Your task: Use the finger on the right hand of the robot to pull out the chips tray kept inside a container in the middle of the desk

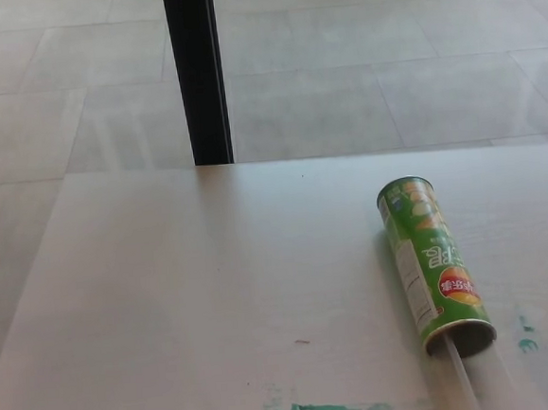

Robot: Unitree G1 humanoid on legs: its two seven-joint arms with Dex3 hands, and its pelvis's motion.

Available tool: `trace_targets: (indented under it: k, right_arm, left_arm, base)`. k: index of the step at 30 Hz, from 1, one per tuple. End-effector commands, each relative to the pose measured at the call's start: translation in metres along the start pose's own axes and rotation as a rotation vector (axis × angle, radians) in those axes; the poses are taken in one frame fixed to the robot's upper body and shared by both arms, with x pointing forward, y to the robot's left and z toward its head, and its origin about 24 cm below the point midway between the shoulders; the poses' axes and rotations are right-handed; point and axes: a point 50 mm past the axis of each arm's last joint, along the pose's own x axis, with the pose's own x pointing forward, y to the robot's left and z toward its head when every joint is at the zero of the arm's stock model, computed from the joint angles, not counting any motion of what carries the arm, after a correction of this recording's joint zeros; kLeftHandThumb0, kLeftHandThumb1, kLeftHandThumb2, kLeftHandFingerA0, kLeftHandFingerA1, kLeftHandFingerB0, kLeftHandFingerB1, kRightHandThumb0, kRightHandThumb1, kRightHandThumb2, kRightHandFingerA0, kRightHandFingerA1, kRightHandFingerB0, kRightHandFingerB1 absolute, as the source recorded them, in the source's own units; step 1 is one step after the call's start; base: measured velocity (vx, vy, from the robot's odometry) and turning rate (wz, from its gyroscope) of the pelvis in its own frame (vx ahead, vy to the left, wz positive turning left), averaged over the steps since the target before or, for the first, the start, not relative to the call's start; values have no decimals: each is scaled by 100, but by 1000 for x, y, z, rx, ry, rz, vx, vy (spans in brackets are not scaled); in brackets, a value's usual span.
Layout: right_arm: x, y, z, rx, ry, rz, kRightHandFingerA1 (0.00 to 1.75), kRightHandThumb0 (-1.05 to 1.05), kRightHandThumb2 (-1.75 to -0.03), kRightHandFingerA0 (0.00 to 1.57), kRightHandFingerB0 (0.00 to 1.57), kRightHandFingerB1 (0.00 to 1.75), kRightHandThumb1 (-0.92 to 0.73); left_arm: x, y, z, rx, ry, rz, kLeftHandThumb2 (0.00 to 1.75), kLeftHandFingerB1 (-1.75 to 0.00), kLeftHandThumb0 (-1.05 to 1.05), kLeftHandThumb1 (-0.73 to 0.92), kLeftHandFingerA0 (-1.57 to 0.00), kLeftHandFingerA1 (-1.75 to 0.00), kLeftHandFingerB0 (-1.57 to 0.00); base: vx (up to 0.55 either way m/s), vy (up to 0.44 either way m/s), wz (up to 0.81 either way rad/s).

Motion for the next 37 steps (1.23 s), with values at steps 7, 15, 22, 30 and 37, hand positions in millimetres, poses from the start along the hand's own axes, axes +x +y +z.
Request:
trace_targets:
  k: [7,15,22,30,37]
  right_arm:
    - [-65,39,-101,292,468,-224,98,-11,-85,89,0,47,-36]
    - [-78,106,-122,340,705,-348,111,-14,-56,86,28,36,-55]
    - [-77,139,-126,576,835,-348,110,-18,-55,76,28,39,-52]
    - [-80,165,-141,949,908,-32,62,-42,-61,72,58,51,-71]
    - [-78,190,-130,1023,924,77,60,-40,-60,71,68,54,-68]
  left_arm:
    - [-3,7,-3,-6,1,13,66,-77,-75,84,-31,-92,-37]
    - [-2,4,-3,-14,6,12,65,-95,-76,83,-33,-94,-41]
    - [-2,0,-5,-44,-3,9,66,-80,-75,83,-32,-94,-38]
    - [-2,0,-9,-49,20,7,66,-74,-76,83,-32,-92,-37]
    - [-2,-1,-15,-48,41,28,64,-81,-74,82,-34,-95,-35]
  base:
    - [0,0,0]
    - [0,0,0]
    - [0,0,0]
    - [0,0,0]
    - [0,0,0]
